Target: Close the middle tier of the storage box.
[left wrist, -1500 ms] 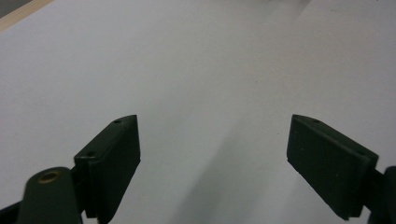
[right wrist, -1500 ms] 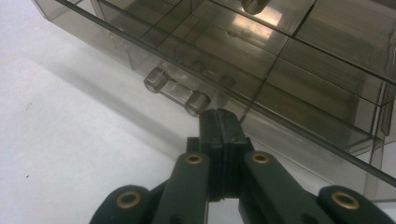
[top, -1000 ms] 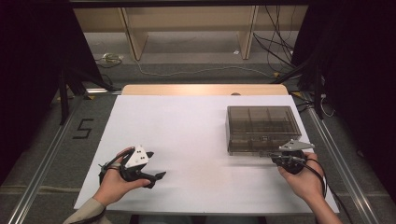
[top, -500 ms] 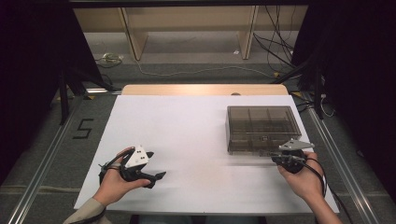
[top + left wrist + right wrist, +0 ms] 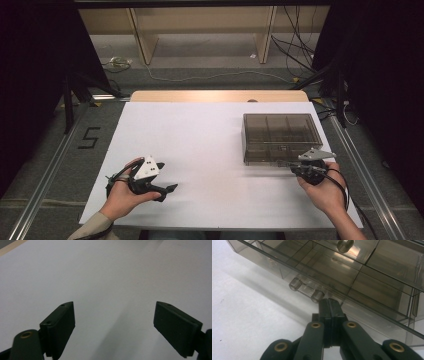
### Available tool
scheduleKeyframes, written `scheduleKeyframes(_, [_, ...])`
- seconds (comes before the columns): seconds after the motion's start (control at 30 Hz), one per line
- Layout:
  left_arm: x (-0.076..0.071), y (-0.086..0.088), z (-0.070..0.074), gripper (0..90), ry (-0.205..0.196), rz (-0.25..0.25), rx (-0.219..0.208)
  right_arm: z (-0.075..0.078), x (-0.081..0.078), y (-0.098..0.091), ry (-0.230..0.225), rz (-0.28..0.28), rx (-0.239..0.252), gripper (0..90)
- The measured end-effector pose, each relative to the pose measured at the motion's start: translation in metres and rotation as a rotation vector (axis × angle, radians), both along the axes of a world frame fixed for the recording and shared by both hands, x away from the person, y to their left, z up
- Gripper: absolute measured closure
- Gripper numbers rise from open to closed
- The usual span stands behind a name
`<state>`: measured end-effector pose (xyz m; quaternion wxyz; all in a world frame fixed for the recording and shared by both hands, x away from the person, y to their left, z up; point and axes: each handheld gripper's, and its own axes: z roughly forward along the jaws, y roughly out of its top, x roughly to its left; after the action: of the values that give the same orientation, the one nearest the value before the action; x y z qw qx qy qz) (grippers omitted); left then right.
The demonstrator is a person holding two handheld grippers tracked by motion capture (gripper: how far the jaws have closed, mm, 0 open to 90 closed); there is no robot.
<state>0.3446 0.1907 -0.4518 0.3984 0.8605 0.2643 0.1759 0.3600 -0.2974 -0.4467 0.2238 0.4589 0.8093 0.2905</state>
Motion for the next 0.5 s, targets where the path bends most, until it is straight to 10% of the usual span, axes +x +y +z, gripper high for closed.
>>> scheduleKeyframes(0.5, [0.0001,0.0000,-0.0002,17.5,0.001,0.000,-0.001,0.0005,0.0028,0.0007,-0.005,-0.002,-0.005,90.0])
